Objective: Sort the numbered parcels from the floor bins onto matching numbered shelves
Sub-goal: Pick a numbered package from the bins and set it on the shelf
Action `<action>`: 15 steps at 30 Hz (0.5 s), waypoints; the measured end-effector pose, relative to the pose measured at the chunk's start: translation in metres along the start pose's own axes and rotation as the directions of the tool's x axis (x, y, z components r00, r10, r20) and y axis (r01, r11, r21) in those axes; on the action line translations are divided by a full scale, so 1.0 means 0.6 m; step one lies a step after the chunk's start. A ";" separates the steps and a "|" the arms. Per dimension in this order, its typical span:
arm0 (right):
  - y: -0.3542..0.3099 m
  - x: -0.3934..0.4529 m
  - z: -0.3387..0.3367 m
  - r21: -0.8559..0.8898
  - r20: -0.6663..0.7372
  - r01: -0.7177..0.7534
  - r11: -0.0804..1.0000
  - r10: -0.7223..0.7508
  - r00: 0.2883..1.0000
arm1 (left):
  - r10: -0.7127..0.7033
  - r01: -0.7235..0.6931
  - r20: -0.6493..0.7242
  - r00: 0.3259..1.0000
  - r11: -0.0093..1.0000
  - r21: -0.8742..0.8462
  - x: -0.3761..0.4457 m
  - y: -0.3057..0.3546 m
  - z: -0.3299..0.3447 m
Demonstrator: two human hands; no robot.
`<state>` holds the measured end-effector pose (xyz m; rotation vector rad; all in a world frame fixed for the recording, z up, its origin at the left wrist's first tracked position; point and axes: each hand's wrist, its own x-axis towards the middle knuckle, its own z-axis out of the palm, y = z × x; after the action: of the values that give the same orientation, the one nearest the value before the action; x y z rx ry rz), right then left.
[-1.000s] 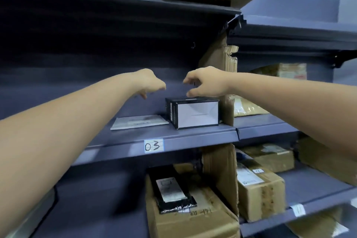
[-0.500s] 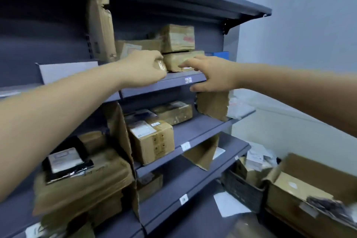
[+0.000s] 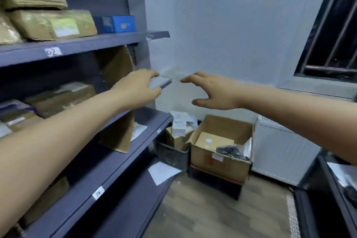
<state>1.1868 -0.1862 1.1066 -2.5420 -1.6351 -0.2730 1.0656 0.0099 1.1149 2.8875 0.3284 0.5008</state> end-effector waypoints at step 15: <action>0.353 -0.006 0.238 0.062 0.234 -0.457 0.887 0.432 0.871 | 0.152 -0.047 0.418 0.896 0.967 -0.251 0.331 0.046 0.421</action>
<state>1.3913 -0.2508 0.9674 -2.8342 -1.0204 0.1404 1.3417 -0.0052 0.9491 2.6884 0.0429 -0.0974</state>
